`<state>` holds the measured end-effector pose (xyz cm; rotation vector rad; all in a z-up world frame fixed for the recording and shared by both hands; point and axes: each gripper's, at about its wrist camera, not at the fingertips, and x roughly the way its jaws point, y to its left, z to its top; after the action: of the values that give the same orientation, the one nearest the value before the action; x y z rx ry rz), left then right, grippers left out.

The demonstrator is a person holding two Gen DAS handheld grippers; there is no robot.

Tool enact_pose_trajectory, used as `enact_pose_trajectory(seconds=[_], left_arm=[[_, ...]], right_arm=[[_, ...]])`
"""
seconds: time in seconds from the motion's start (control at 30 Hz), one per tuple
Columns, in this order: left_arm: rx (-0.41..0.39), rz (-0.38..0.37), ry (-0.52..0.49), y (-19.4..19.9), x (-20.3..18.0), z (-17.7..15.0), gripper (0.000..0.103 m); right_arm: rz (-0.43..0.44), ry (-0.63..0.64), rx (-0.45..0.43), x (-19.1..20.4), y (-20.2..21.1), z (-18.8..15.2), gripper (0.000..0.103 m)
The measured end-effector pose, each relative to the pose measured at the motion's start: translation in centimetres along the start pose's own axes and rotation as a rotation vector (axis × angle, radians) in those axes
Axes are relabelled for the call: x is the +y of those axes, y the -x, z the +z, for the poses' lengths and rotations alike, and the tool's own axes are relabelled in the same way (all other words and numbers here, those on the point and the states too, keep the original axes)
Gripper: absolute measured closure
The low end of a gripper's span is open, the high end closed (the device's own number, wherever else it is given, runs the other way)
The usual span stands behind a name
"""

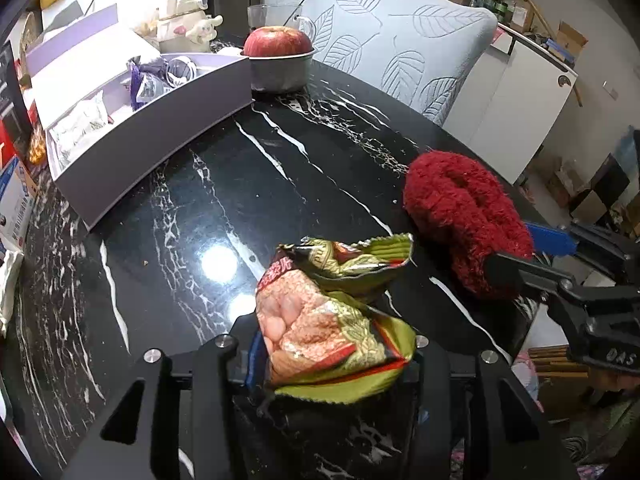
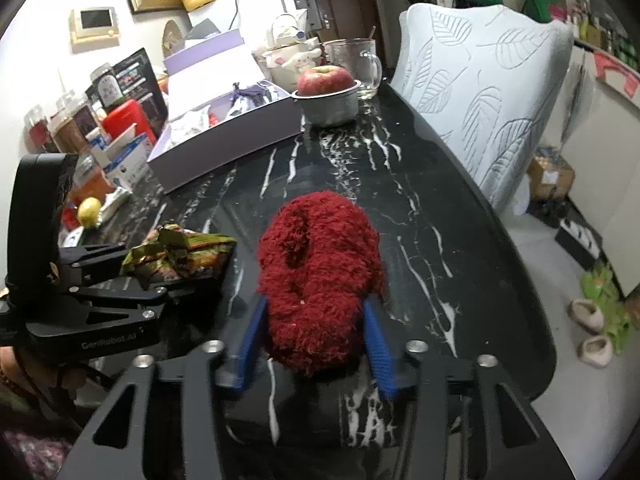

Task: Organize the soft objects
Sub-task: 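Lift the snack bag with the left gripper while the right gripper lifts the red fuzzy item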

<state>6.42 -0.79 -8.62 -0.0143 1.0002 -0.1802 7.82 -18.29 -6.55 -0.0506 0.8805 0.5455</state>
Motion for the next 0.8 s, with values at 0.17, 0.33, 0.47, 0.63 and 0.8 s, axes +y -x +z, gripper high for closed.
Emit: enact_pose_trajectory(seconds=[0.17, 0.33, 0.47, 0.63, 0.8], left_arm=[[-0.028, 0.057, -0.051, -0.3, -0.8, -0.1, 0.049], [-0.032, 0.05, -0.039, -0.6, -0.5, 0.2, 0.047], [-0.041, 0.054, -0.036, -0.6, -0.3, 0.2, 0.047], [-0.048, 0.057, -0.029, -0.7, 0.0, 0.2, 0.047], [-0.059, 0.06, -0.028, -0.8, 0.0, 0.2, 0.047]], right_arm=[[-0.088, 0.058, -0.042, 0.6, -0.4, 0.2, 0.021], [-0.072, 0.035, -0.046, 0.1, -1.4, 0.7, 0.018], [-0.066, 0.003, -0.029, -0.4, -2.4, 0.8, 0.018], [-0.068, -0.007, -0.015, -0.4, -3.2, 0.5, 0.018], [-0.095, -0.001, -0.047, -0.2, -3.2, -0.1, 0.027]])
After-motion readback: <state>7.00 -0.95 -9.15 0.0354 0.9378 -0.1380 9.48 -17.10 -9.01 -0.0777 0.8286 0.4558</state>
